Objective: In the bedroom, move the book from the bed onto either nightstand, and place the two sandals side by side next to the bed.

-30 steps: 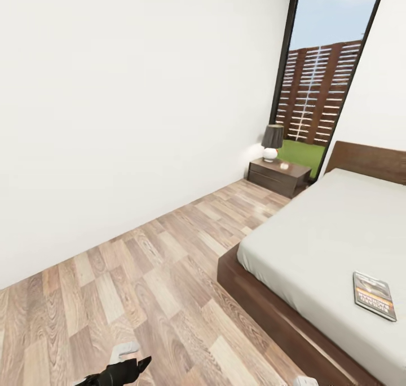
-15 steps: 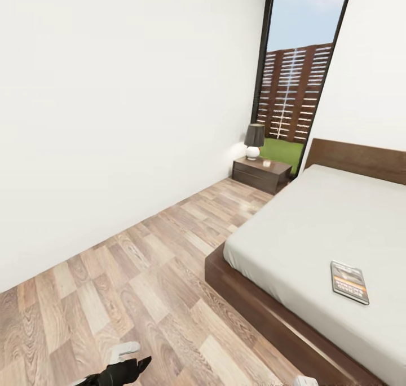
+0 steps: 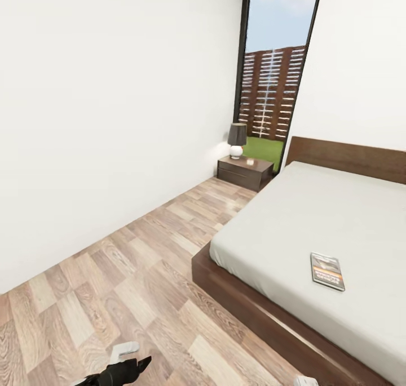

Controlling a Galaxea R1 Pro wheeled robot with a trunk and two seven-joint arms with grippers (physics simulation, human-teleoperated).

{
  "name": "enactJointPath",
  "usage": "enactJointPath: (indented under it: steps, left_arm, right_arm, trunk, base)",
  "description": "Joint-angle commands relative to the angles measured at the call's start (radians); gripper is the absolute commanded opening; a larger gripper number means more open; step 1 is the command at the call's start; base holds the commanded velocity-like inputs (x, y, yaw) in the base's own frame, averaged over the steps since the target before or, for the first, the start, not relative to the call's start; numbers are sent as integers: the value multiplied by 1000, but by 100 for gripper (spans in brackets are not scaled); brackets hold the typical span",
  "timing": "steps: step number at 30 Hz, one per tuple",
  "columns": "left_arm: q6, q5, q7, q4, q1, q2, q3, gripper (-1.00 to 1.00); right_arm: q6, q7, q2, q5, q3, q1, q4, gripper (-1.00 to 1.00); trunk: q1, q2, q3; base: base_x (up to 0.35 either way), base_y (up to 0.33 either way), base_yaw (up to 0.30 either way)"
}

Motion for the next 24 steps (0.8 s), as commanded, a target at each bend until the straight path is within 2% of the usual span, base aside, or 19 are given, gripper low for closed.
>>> enactJointPath:
  steps: [1,24]
  left_arm:
    - [-1,-8,-5,0,0,0,8,100]
    - [-1,-8,-5,0,0,0,8,100]
  right_arm:
    - [6,5,0,7,-9,-1,-1,100]
    - [6,5,0,7,-9,-1,-1,100]
  trunk:
    - [0,0,-1]
    - [0,0,1]
  base:
    - [0,0,-199]
    - [0,0,-214]
